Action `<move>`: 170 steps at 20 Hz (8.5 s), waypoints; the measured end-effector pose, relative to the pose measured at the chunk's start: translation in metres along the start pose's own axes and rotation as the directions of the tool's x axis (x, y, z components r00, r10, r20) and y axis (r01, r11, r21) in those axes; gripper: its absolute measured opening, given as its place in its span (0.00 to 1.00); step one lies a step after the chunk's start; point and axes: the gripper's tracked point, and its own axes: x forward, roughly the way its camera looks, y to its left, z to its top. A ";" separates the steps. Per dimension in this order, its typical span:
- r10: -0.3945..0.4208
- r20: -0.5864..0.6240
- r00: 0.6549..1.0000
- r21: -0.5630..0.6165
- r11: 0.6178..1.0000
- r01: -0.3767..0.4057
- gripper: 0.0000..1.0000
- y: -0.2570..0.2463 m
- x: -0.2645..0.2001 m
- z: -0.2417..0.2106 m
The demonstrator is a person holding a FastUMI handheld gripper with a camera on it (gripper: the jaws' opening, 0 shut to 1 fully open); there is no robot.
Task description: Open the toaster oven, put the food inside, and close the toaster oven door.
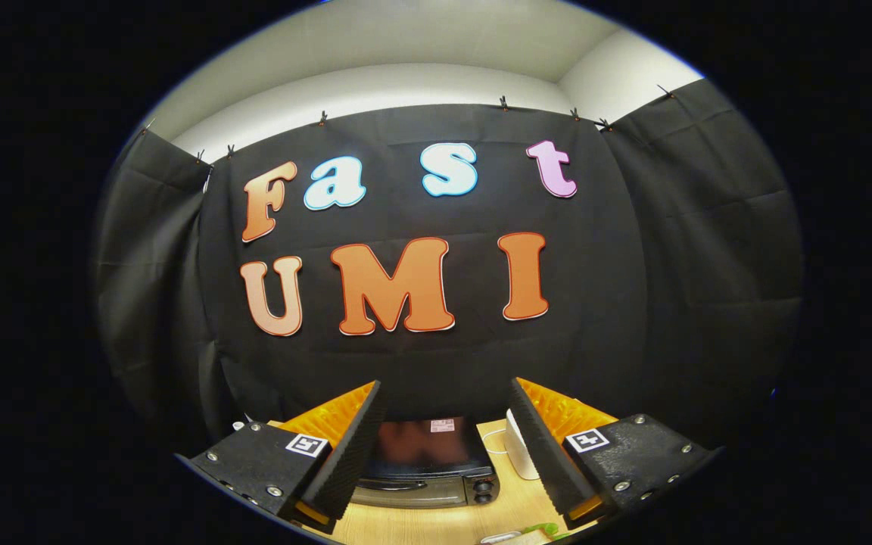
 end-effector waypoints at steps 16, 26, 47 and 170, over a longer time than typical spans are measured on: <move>0.029 -0.082 0.996 -0.113 0.993 -0.038 0.98 0.088 0.063 -0.129; 0.036 -0.304 0.952 -0.210 0.972 -0.104 0.99 0.121 0.107 -0.239; 0.059 -0.399 0.915 -0.125 0.985 -0.118 1.00 0.106 0.053 -0.260; 0.505 -0.552 0.664 0.800 0.547 0.248 0.29 0.016 -0.021 -0.283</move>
